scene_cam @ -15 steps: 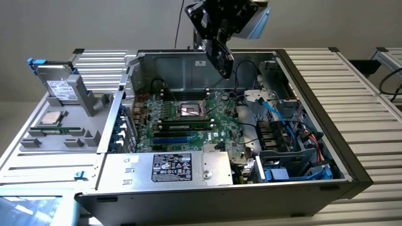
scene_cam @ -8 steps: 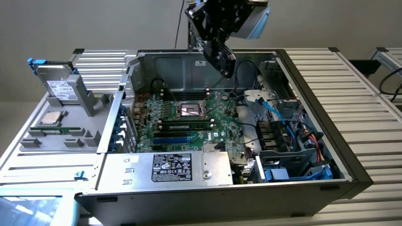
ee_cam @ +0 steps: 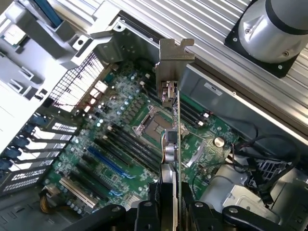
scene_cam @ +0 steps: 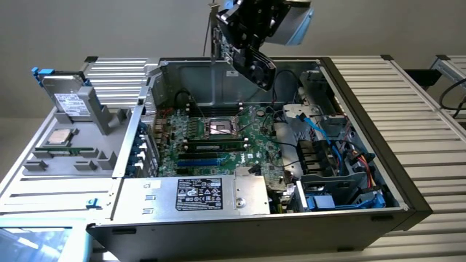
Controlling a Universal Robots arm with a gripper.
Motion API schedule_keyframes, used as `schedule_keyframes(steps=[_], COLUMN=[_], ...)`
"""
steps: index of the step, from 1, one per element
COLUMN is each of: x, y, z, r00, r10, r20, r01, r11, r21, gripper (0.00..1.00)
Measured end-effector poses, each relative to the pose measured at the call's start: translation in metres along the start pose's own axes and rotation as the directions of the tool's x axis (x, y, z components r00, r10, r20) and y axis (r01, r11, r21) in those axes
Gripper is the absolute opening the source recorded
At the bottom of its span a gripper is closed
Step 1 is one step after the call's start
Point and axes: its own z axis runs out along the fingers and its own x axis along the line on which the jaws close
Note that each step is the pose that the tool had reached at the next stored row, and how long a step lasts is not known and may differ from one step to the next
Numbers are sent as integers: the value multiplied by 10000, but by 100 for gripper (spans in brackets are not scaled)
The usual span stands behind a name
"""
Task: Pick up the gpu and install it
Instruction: 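Insert the gpu into the slot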
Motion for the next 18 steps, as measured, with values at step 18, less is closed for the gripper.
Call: schedule_keyframes(steps=[18], x=[-1], y=[-2], z=[11], r00=[9517], r10=[-3042], r20=[-418], r01=[3049], r11=[9523], r21=[116], gripper=[28])
